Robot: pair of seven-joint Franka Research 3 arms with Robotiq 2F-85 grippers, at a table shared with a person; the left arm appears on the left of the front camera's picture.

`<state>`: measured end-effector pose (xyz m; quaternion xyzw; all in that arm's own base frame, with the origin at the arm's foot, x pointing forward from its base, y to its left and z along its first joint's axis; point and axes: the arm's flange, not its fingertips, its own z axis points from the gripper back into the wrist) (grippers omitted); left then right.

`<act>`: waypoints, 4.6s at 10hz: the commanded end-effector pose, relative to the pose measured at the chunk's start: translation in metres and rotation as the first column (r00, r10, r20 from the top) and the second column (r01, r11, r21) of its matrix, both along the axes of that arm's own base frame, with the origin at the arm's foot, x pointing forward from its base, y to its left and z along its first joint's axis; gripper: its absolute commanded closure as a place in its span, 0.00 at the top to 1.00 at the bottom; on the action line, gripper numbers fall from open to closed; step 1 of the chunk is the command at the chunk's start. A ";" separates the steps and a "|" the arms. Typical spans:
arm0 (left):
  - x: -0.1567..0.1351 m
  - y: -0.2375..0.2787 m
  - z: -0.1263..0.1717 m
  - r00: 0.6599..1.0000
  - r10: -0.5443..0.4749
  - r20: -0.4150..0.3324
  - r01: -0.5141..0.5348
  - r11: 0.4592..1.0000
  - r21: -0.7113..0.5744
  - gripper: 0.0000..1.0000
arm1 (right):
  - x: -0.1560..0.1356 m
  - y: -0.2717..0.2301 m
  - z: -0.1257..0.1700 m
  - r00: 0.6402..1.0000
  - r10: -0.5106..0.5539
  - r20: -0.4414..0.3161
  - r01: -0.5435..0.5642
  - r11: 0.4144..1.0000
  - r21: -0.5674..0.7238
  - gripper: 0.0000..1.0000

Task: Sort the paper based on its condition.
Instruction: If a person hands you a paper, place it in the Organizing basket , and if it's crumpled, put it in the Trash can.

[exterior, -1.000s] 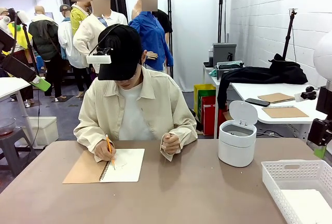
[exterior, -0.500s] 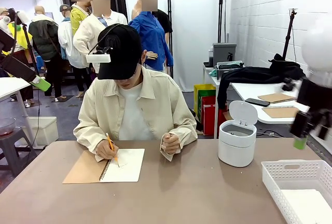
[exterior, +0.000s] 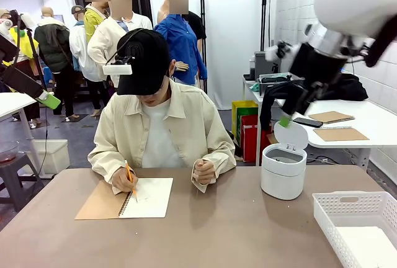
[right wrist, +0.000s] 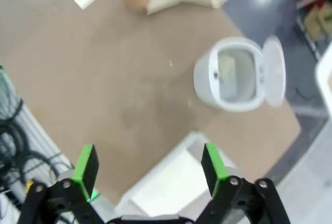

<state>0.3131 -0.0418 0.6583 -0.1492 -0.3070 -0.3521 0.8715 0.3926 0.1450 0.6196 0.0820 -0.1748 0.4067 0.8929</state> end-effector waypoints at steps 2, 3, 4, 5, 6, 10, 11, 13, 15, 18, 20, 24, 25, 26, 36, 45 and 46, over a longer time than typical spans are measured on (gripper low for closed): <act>0.000 0.000 0.000 1.000 0.001 0.003 -0.001 1.000 -0.003 1.00 | 0.033 0.036 0.017 0.991 0.108 0.081 -0.120 0.980 0.156 1.00; 0.000 0.000 0.000 1.000 0.001 0.003 -0.001 1.000 -0.003 1.00 | 0.034 0.047 0.025 0.986 0.108 0.125 -0.132 0.969 0.209 1.00; 0.000 0.000 0.000 1.000 0.001 0.003 -0.001 1.000 -0.003 1.00 | 0.035 0.054 0.031 0.983 0.089 0.158 -0.127 0.961 0.244 1.00; 0.000 0.000 0.000 1.000 0.001 0.003 -0.001 1.000 -0.003 1.00 | 0.033 0.060 0.034 0.983 0.079 0.168 -0.122 0.956 0.266 1.00; 0.000 0.000 0.000 1.000 0.001 0.003 -0.001 1.000 -0.003 1.00 | 0.029 0.066 0.036 0.980 0.064 0.188 -0.114 0.956 0.270 1.00; 0.000 0.000 0.000 1.000 0.001 0.003 -0.001 1.000 -0.003 1.00 | 0.015 0.075 0.043 0.976 0.035 0.214 -0.106 0.939 0.327 1.00; 0.000 0.000 0.000 1.000 0.001 0.003 -0.001 1.000 -0.003 1.00 | 0.011 0.077 0.042 0.978 0.037 0.206 -0.107 0.935 0.339 1.00; 0.000 0.000 0.000 1.000 0.001 0.003 -0.001 1.000 -0.003 1.00 | -0.001 0.083 0.040 0.985 0.022 0.174 -0.082 0.935 0.346 1.00; 0.000 0.000 0.000 1.000 0.001 0.003 -0.001 1.000 -0.003 1.00 | -0.011 0.088 0.043 0.981 0.029 0.190 -0.096 0.931 0.353 1.00; 0.000 0.000 0.000 1.000 0.001 0.003 -0.001 1.000 -0.003 1.00 | -0.003 0.086 0.047 0.983 0.046 0.180 -0.103 0.942 0.319 1.00; 0.000 0.000 0.000 1.000 0.001 0.003 -0.001 1.000 -0.003 1.00 | -0.003 0.086 0.047 0.983 0.046 0.180 -0.103 0.942 0.319 1.00; 0.000 0.000 0.000 1.000 0.001 0.003 -0.001 1.000 -0.003 1.00 | -0.003 0.086 0.047 0.983 0.046 0.180 -0.103 0.942 0.319 1.00; 0.000 0.000 0.000 1.000 0.001 0.003 -0.001 1.000 -0.003 1.00 | -0.003 0.086 0.047 0.983 0.046 0.180 -0.103 0.942 0.319 1.00; 0.000 0.000 0.000 1.000 0.001 0.003 -0.001 1.000 -0.003 1.00 | -0.003 0.086 0.047 0.983 0.046 0.180 -0.103 0.942 0.319 1.00; 0.000 0.000 0.000 1.000 0.001 0.003 -0.001 1.000 -0.003 1.00 | -0.003 0.086 0.047 0.983 0.046 0.180 -0.103 0.942 0.319 1.00; 0.000 0.000 0.000 1.000 0.001 0.003 -0.001 1.000 -0.003 1.00 | -0.003 0.086 0.047 0.983 0.046 0.180 -0.103 0.942 0.319 1.00; 0.000 0.000 0.000 1.000 0.001 0.003 -0.001 1.000 -0.003 1.00 | -0.003 0.086 0.047 0.983 0.046 0.180 -0.103 0.942 0.319 1.00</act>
